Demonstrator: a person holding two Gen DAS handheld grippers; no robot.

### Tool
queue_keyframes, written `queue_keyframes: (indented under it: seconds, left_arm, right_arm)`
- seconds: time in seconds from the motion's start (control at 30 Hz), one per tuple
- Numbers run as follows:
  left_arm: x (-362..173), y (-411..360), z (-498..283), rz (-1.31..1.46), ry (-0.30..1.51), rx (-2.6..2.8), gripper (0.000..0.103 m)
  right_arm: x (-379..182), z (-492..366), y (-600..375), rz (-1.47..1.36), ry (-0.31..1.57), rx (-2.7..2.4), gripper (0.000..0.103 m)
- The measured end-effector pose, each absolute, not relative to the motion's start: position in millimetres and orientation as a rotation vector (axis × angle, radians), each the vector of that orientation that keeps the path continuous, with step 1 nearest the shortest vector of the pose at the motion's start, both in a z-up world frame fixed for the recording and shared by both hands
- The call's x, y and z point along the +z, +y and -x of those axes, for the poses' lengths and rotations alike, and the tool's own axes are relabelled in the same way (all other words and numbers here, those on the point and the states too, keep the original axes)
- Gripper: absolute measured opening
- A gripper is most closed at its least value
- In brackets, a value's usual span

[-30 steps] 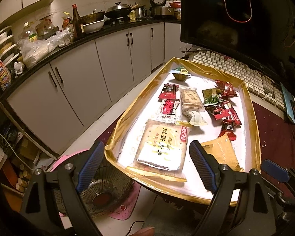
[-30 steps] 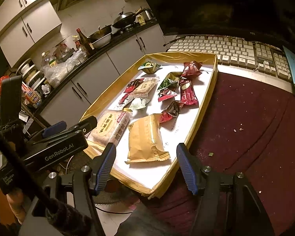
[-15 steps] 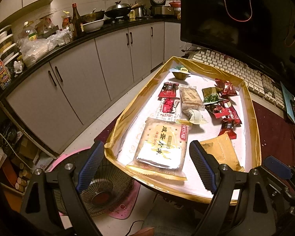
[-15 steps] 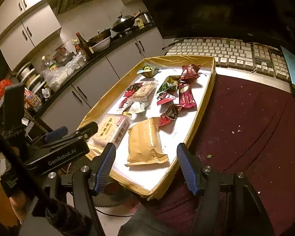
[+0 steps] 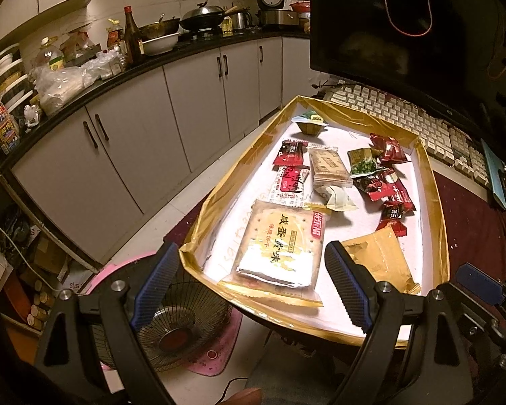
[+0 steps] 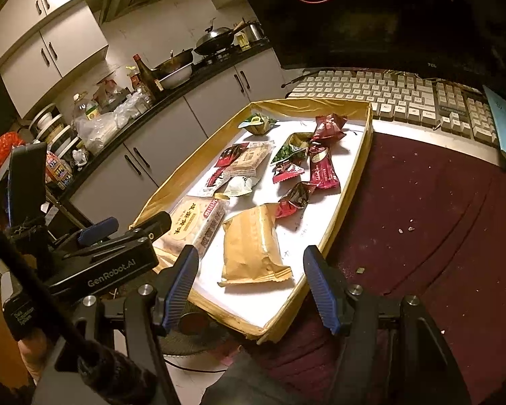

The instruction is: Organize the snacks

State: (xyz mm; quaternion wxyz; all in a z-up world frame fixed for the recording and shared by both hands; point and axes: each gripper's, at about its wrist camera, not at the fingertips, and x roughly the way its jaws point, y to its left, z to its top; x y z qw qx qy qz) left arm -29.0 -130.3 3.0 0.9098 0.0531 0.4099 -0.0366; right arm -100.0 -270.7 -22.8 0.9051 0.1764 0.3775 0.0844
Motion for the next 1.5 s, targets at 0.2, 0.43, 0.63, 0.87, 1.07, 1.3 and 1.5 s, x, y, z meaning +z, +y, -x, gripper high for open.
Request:
queue_keyframes:
  seconds: [0.2,0.43,0.63,0.87,1.07,1.3,1.5]
  left_arm:
    - [8.3,-123.9,29.4,-0.101,0.821,-0.068,0.088]
    - [9.4,-122.7,28.7,-0.112,0.818,-0.074,0.088]
    - [9.7,-126.5,30.2,-0.119,0.814,-0.081,0.088]
    - [9.1,-126.1,30.6,-0.125,0.812,-0.074,0.088]
    - [9.4,-123.7,30.6,-0.126,0.807,-0.07,0.088]
    - [8.1,-120.7,29.1,-0.127,0.809,-0.069,0.088]
    - [7.0,-119.5,27.9,-0.125,0.814,-0.066,0.088]
  right_arm:
    - [-16.6,95.8,-263.5,-0.31,0.782,0.144,0.065]
    - [-16.7,92.7,-260.4,-0.288,0.794,0.121,0.065]
    - [-17.9,90.3,-262.2,-0.285,0.808,0.098,0.065]
    - [-17.3,89.2,-259.2,-0.278,0.81,0.097,0.065]
    - [-16.9,88.4,-254.0,-0.261,0.812,0.1,0.065]
    - [-17.1,88.0,-252.5,-0.263,0.813,0.099,0.065]
    - [-18.5,86.5,-252.6,-0.266,0.815,0.095,0.065]
